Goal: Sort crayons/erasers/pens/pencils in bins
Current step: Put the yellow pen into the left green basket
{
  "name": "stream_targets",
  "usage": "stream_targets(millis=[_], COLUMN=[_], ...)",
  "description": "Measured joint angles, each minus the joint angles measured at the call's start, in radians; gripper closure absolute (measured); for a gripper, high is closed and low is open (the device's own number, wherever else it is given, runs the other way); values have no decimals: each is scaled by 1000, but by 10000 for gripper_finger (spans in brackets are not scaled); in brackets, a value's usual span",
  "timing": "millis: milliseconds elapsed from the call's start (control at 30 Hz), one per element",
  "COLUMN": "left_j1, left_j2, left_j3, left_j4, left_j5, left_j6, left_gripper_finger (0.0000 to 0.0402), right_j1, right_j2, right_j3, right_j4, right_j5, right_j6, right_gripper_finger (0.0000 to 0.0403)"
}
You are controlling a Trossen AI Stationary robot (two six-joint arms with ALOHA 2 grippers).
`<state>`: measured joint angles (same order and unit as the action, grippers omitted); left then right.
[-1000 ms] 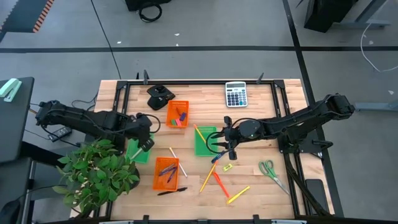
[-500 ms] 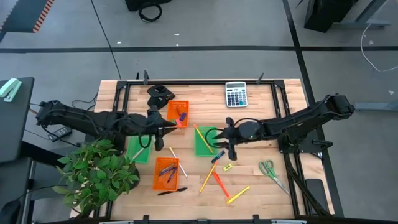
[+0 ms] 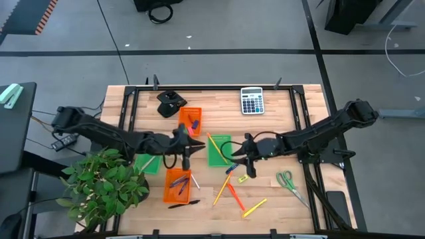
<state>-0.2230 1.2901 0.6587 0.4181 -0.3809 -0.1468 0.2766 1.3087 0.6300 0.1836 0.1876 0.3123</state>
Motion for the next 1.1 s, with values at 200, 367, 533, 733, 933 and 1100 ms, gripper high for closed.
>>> stream_targets(millis=[200, 367, 533, 733, 933, 1100], left_j1=[-68, -98, -92, -82, -83, -83], left_j2=[63, 158, 242, 260, 260, 260], left_j3=[1, 1, 1, 1, 1, 1], left_j4=[134, 306, 469, 503, 558, 564], left_j5=[-2, 1, -1, 0, 1, 19], left_j6=[18, 112, 116, 111, 65, 15], left_gripper_finger=[351, 352, 356, 352, 350, 343], right_j1=[78, 150, 257, 334, 396, 393], right_j2=[0, 0, 61, 196, 321, 335], right_j3=[0, 0, 0, 0, 26, 114], right_j4=[-39, -103, -103, -95, 3, 6], right_j5=[160, 298, 433, 445, 409, 402], right_j6=[69, 207, 329, 461, 481, 435], right_gripper_finger=[278, 278, 278, 278, 278, 278])
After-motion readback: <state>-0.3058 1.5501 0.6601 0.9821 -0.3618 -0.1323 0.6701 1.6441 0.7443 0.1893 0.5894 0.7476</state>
